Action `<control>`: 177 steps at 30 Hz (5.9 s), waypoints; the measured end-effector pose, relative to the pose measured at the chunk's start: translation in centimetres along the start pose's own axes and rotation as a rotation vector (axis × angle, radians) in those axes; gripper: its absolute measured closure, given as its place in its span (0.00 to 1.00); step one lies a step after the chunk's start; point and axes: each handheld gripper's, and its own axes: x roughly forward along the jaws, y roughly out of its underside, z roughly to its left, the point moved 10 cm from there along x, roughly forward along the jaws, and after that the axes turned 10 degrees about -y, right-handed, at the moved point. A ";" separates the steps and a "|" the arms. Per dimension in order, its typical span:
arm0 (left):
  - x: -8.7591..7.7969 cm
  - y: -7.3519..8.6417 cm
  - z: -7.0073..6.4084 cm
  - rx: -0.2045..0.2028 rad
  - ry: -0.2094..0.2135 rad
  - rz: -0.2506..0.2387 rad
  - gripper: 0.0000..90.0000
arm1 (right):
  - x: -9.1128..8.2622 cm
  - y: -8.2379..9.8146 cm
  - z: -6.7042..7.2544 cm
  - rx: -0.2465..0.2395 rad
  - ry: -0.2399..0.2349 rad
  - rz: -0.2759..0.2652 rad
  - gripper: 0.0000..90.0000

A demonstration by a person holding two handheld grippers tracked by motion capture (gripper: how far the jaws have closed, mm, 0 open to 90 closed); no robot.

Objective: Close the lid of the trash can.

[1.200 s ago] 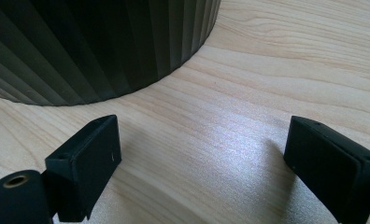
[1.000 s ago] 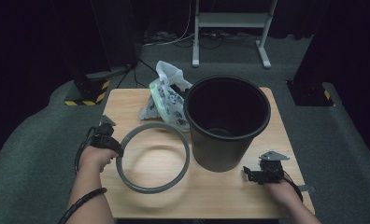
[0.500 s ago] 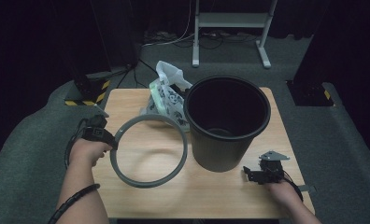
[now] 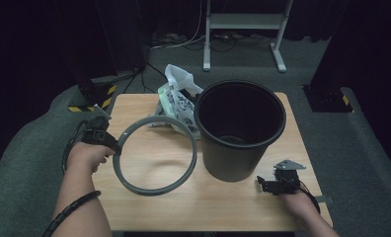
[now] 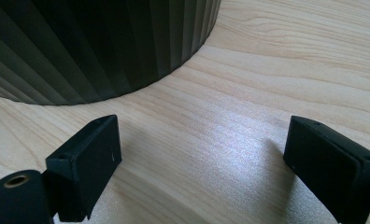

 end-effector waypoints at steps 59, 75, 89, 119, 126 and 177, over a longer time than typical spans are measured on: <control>-11.3 -3.0 -0.3 -0.021 0.027 -0.144 0.88 | 0.0 0.0 0.1 0.001 -0.006 0.003 0.12; -12.5 -4.3 -3.3 0.006 0.054 -0.164 0.88 | 0.0 0.0 0.1 0.001 -0.004 0.003 0.12; -12.7 -5.8 -7.4 0.048 0.046 -0.163 0.88 | 0.0 0.0 0.1 0.000 -0.007 0.004 0.12; -12.9 -9.0 -16.0 0.144 0.091 -0.169 0.88 | 0.0 0.0 0.1 0.000 -0.008 0.004 0.11; -13.3 -9.2 -17.1 0.156 0.093 -0.180 0.88 | 0.1 -0.1 0.1 -0.006 -0.013 0.005 0.11; -10.0 -12.6 -24.8 0.242 0.078 -0.152 0.87 | 0.2 -0.1 0.1 -0.007 -0.017 0.008 0.11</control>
